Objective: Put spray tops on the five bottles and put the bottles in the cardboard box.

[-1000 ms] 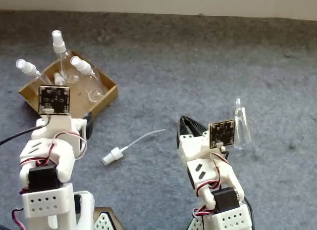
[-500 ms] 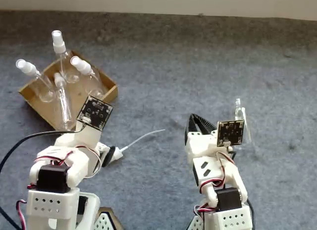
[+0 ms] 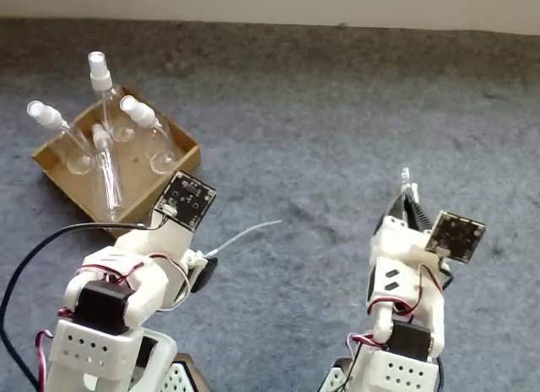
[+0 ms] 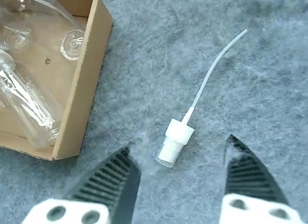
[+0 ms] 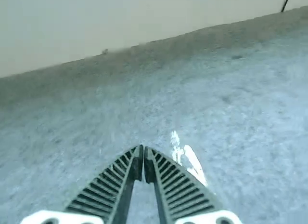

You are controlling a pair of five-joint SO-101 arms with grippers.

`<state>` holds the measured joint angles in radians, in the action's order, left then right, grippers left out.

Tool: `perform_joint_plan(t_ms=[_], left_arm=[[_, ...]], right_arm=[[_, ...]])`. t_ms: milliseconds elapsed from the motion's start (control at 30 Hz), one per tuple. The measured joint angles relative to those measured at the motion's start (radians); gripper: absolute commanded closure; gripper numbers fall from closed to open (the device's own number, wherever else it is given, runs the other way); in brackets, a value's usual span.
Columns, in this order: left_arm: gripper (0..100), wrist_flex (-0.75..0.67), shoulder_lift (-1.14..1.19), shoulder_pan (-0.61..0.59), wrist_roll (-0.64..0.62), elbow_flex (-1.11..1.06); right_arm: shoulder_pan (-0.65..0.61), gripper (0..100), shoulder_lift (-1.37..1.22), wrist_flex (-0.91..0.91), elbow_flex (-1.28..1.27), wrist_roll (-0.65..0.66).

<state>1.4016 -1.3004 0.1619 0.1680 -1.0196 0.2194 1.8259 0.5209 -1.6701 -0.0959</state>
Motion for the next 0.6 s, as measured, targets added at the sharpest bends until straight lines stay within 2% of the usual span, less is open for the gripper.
perform_joint_plan(t_ms=[133, 233, 333, 500, 600], left_arm=[[80, 0.000, 0.000, 0.012, -0.005, -0.002], [80, 0.000, -0.002, 0.012, -0.006, -0.020], [80, 0.000, -0.002, 0.012, -0.006, -0.020], [80, 0.000, -0.008, 0.015, -0.006, -0.020], [80, -0.003, -0.009, 0.021, -0.031, -0.020]], right_arm=[[0.037, 99.3, 0.000, -0.221, 0.000, 0.000], [0.041, 99.4, 0.000, -0.279, 0.000, 0.000], [0.055, 99.4, 0.000, -0.261, 0.000, 0.000], [0.091, 99.4, -0.002, -0.095, 0.026, 0.000], [0.109, 99.4, -0.063, -0.080, 0.083, 0.000]])
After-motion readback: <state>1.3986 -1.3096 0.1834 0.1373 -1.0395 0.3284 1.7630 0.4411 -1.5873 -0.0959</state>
